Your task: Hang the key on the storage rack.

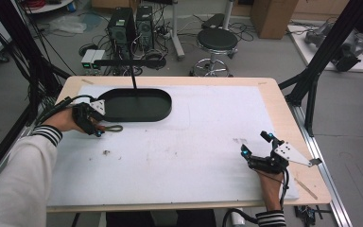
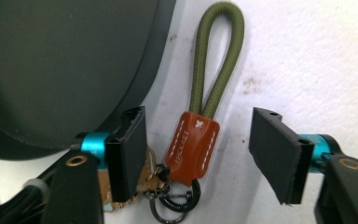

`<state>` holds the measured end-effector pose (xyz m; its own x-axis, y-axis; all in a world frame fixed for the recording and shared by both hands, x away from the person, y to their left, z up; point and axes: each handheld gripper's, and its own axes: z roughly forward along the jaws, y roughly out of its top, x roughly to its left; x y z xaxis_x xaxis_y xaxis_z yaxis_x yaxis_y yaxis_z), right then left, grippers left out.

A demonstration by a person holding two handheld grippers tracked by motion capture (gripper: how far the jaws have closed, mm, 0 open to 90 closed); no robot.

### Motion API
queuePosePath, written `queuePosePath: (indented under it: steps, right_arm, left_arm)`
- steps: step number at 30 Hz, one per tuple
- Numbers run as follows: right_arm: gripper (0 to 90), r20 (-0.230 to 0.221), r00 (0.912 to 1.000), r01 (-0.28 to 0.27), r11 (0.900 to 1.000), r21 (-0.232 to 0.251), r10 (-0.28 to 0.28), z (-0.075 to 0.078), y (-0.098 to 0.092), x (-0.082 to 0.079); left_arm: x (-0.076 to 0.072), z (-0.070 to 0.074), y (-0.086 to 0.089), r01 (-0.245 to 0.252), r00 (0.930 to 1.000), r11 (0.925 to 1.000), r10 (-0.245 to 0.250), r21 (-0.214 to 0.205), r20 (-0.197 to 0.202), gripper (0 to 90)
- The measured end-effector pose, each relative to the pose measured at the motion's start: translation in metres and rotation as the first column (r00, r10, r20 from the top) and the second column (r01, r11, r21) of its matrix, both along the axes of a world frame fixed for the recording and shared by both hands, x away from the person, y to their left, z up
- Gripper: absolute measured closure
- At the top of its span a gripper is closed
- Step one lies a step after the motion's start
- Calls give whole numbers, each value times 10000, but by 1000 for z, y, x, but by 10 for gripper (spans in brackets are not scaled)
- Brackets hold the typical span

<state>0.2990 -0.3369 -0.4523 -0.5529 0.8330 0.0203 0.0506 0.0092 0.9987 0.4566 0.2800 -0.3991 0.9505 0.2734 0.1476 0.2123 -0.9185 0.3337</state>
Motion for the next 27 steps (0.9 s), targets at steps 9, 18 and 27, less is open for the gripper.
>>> queuePosePath:
  steps: [9, 18, 27]
  right_arm:
    - [30, -21, 10000, -5, 10000, 30, 5, 0, 0, 0]
    - [30, -25, 10000, -12, 10000, 19, 12, 0, 0, 0]
    - [30, -6, 10000, -8, 10000, 74, 8, 0, 0, 0]
  left_arm:
    - [1, -1, 0, -76, 9999, 9992, 79, 388, -86, 500]
    - [3, -5, 0, -184, 9994, 9981, 201, 580, -280, 570]
    - [4, -6, 0, -590, 9977, 9964, 609, 613, -302, 672]
